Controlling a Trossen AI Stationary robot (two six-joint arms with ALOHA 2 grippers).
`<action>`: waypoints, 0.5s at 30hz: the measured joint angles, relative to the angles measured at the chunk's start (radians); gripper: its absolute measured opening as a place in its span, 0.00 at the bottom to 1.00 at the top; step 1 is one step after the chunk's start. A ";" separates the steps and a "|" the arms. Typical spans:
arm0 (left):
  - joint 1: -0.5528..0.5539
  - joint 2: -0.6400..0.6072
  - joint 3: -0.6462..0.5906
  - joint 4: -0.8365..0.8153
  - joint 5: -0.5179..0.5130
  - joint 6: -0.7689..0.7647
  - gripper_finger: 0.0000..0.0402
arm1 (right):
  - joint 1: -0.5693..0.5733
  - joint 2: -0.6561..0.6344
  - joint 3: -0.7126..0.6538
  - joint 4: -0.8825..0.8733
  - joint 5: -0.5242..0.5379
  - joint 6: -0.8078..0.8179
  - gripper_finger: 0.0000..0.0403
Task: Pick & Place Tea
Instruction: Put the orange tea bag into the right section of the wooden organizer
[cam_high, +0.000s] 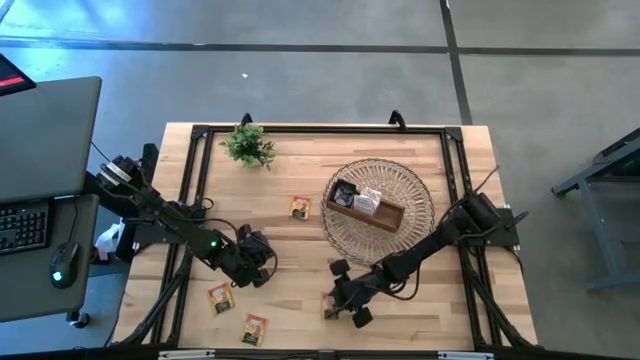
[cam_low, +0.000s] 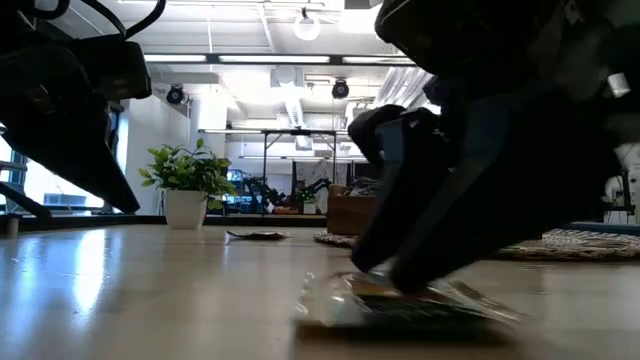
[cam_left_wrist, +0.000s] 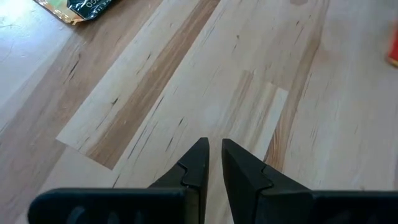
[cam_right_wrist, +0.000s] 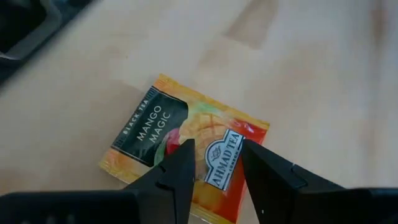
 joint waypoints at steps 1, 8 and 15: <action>0.000 0.000 0.000 0.000 0.000 0.000 0.11 | -0.007 0.000 0.000 -0.010 0.049 -0.004 0.32; 0.000 -0.001 0.000 0.000 -0.001 -0.001 0.11 | -0.081 0.003 -0.002 -0.048 0.387 0.365 0.32; 0.018 -0.001 0.001 0.013 -0.004 -0.031 0.11 | -0.131 0.003 -0.002 0.060 0.520 0.555 0.32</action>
